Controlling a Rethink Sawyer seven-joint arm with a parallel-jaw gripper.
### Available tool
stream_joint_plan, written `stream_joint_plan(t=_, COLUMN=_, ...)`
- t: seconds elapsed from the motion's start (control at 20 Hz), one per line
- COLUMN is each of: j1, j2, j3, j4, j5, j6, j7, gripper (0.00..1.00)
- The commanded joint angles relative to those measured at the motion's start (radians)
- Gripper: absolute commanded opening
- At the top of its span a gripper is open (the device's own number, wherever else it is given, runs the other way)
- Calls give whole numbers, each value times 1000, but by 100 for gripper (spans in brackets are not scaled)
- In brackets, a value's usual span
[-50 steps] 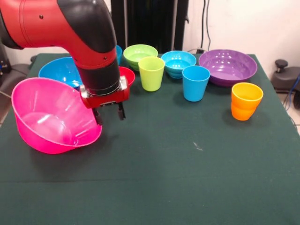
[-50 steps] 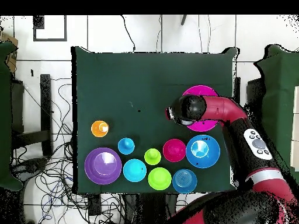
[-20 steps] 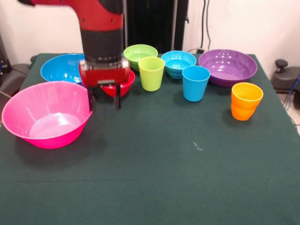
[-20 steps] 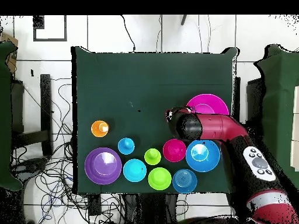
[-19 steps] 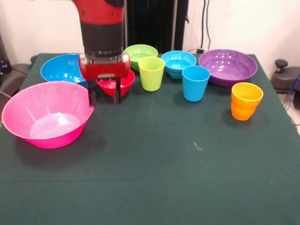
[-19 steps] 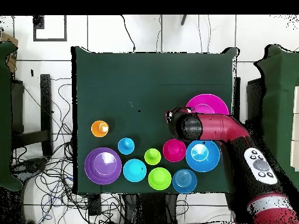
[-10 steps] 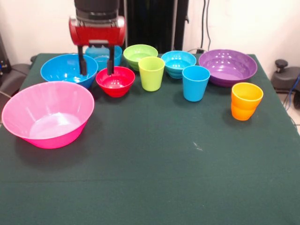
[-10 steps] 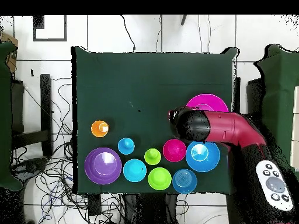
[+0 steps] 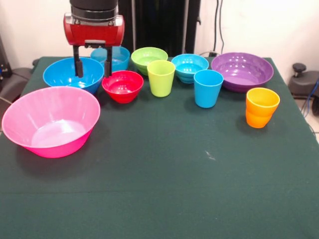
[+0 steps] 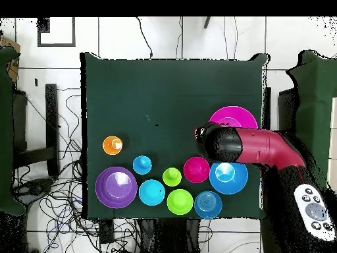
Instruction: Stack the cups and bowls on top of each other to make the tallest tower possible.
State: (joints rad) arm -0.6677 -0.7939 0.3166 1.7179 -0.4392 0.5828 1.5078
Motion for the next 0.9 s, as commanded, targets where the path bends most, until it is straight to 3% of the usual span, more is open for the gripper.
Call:
stream_joint_plan(t=0.05, j1=-18, j2=49, j3=56, j4=58, j5=-96, j6=38, j7=-146, gripper=100)
stream_joint_plan(t=0.3, j1=-23, j2=77, j3=59, j4=43, j5=-140, j6=1, j7=-142, gripper=100)
stream_joint_plan(t=0.9, j1=9, j2=125, j3=23, j4=-7, j5=-168, j6=-5, j7=-39, gripper=100)
